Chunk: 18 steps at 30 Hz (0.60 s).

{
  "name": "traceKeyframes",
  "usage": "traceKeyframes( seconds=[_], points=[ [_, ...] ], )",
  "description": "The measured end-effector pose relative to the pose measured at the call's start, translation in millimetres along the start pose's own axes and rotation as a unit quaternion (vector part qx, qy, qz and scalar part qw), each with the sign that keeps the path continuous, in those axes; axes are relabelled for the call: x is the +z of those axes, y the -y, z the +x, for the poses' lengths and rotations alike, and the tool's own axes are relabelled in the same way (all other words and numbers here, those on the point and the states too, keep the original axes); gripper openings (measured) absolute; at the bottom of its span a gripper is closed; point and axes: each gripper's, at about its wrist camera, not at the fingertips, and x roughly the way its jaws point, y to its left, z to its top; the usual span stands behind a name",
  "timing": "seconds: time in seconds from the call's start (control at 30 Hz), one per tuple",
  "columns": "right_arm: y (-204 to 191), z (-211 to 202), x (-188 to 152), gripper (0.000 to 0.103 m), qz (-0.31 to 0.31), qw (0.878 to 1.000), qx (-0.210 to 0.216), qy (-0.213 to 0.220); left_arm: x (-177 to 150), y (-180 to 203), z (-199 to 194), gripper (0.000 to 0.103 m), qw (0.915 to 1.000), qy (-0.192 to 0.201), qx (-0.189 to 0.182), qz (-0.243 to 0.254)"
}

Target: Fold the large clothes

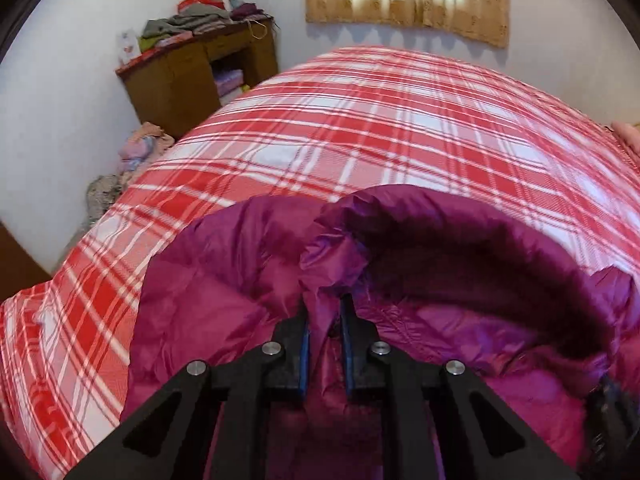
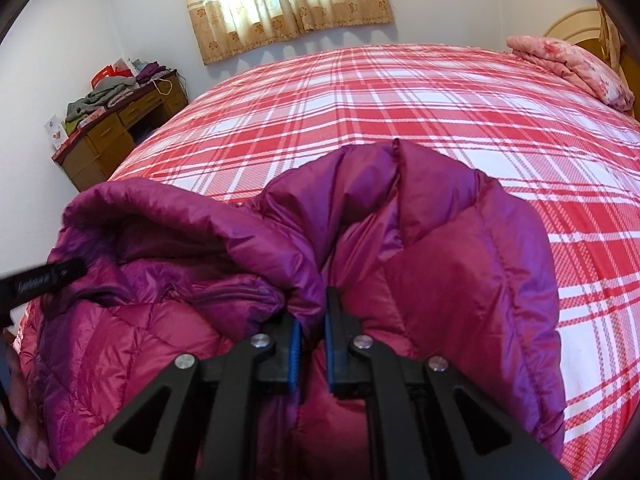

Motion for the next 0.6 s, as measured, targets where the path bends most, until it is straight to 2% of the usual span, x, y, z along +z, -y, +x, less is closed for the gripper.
traceKeyframes(
  seconds=[0.07, 0.13, 0.2, 0.3, 0.37, 0.47, 0.53, 0.6],
  points=[
    [-1, 0, 0, 0.009, -0.002, 1.000, -0.002, -0.001, -14, 2, 13, 0.013, 0.9997, 0.003, 0.021, 0.012],
    [-2, 0, 0, 0.009, -0.005, 1.000, -0.003, -0.001, -25, 12, 22, 0.013, 0.9982, 0.025, 0.044, 0.031],
    [-3, 0, 1, 0.010, -0.007, 1.000, -0.005, -0.002, -25, 13, 23, 0.013, 0.9978, 0.028, 0.053, 0.028],
    [-2, -4, 2, 0.014, -0.005, 1.000, 0.000, -0.008, -22, 7, 26, 0.013, 0.9989, 0.026, 0.037, 0.014],
    [0, -20, 4, 0.027, -0.010, 1.000, -0.005, -0.006, -23, 1, 26, 0.013, 0.9994, 0.027, 0.023, 0.002],
    [-3, -57, 11, 0.045, -0.025, 0.997, -0.041, 0.054, -23, 0, 26, 0.013, 0.9994, 0.029, 0.018, -0.004],
    [-9, -75, 29, 0.045, -0.022, 0.994, -0.051, 0.089, -24, 0, 26, 0.013, 0.9994, 0.030, 0.015, -0.008],
    [-14, -71, 53, 0.045, -0.007, 0.996, -0.047, 0.082, -23, 0, 26, 0.013, 0.9994, 0.031, 0.013, -0.009]
  ],
)
